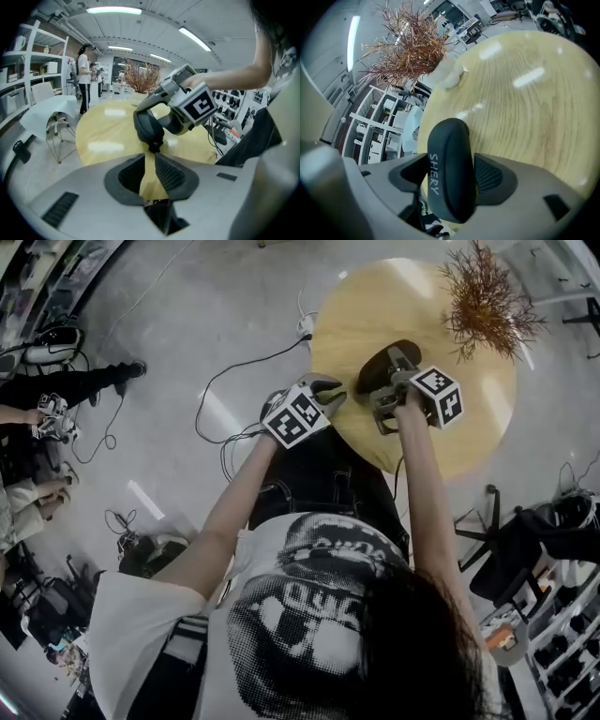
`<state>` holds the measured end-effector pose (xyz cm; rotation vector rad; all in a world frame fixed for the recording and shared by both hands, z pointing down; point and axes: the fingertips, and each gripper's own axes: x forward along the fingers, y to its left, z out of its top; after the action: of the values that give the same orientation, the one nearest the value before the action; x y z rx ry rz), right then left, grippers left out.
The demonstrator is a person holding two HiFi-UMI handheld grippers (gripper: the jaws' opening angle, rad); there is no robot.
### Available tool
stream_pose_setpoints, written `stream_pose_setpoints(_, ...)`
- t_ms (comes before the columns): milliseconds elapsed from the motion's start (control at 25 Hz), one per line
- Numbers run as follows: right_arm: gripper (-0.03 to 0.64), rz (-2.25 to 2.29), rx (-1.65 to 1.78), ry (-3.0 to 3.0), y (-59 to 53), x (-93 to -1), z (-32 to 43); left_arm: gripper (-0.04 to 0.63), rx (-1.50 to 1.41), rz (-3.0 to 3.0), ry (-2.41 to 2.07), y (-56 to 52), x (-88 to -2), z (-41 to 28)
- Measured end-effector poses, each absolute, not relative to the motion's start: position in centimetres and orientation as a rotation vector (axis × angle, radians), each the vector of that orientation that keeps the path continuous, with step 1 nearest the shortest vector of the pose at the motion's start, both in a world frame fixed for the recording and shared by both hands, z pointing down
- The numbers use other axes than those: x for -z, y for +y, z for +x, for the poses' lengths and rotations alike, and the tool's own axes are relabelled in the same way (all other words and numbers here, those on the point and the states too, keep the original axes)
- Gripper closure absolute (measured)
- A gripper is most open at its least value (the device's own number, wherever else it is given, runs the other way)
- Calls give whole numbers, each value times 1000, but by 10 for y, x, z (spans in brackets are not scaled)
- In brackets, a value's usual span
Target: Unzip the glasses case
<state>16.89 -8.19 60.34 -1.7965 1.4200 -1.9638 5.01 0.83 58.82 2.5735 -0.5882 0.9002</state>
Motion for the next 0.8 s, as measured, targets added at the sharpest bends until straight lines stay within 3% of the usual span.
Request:
stream_pose_setpoints(440,301,-1755,1938,1527,-67,-592,171,536,-819,2538,-742,22,-547,13)
stream_pose_setpoints(800,336,-1733,1867,1713,-35,-574,167,537,-644,2489,-815,18,-523,10)
